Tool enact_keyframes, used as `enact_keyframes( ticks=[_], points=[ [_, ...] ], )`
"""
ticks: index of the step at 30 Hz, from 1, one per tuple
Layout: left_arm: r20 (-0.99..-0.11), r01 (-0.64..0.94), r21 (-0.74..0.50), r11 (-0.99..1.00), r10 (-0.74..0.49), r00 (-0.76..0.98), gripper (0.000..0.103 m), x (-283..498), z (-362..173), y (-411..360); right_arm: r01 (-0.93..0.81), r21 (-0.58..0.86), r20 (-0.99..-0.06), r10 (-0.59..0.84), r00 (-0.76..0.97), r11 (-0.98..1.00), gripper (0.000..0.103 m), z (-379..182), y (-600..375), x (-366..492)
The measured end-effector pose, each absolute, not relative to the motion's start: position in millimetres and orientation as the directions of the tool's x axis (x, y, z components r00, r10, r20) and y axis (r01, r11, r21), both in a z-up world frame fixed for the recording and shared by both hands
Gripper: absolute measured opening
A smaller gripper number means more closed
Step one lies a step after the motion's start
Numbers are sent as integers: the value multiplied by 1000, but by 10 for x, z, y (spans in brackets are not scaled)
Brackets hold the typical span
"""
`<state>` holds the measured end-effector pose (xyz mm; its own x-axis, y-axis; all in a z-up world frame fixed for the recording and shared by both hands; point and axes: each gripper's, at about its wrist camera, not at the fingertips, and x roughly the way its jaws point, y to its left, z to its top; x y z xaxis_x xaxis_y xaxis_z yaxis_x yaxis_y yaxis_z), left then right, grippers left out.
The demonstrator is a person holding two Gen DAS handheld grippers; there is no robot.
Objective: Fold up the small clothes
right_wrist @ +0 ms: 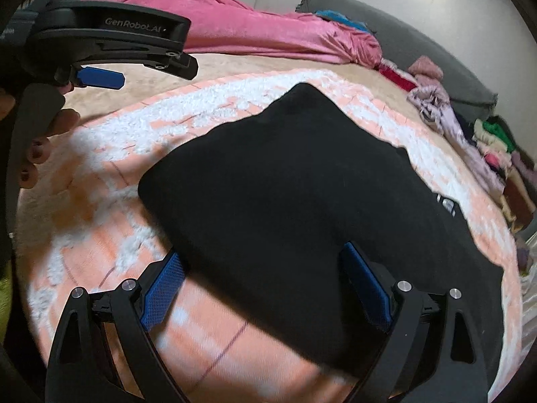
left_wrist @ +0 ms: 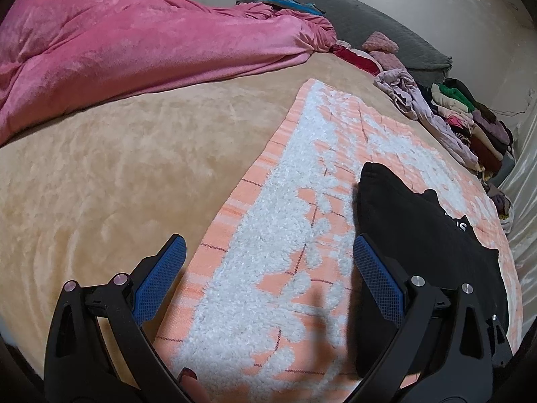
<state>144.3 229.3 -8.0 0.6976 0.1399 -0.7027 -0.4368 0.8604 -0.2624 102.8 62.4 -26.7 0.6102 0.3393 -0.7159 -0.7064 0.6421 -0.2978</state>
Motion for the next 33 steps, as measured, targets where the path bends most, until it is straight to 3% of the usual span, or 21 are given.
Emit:
enact_keyframes(
  ticks=[8, 10, 15, 18, 24, 27, 33],
  points=[
    [-711, -420, -275, 865, 111, 695, 93, 1513, -118, 2271, -669, -366, -653, 333, 680, 647, 89, -302, 709, 1054],
    [-716, -417, -277, 865, 104, 691, 93, 1536, -137, 2265, -656, -373, -641, 329, 693, 656, 79, -302, 716, 1073],
    [-726, -413, -272, 869, 97, 681, 93, 1564, -178, 2233, -658, -329, -620, 370, 691, 677, 33, -232, 622, 1078],
    [-726, -395, -311, 865, 52, 686, 93, 1586, -201, 2224, -686, -209, -620, 448, 644, 697, 19, -145, 459, 1124],
    [-626, -296, -630, 718, -244, 741, 93, 1730, -306, 2339, -703, 8, -632, 548, 547, 711, 15, -91, 236, 1281],
    [-614, -268, -651, 710, -285, 737, 93, 1887, -260, 2257, -699, 55, -630, 568, 530, 713, 15, -87, 186, 1270],
    [-677, -253, -610, 751, -328, 658, 93, 2286, -356, 2024, -697, 103, -619, 594, 514, 710, 14, -80, 118, 1266]
  ],
)
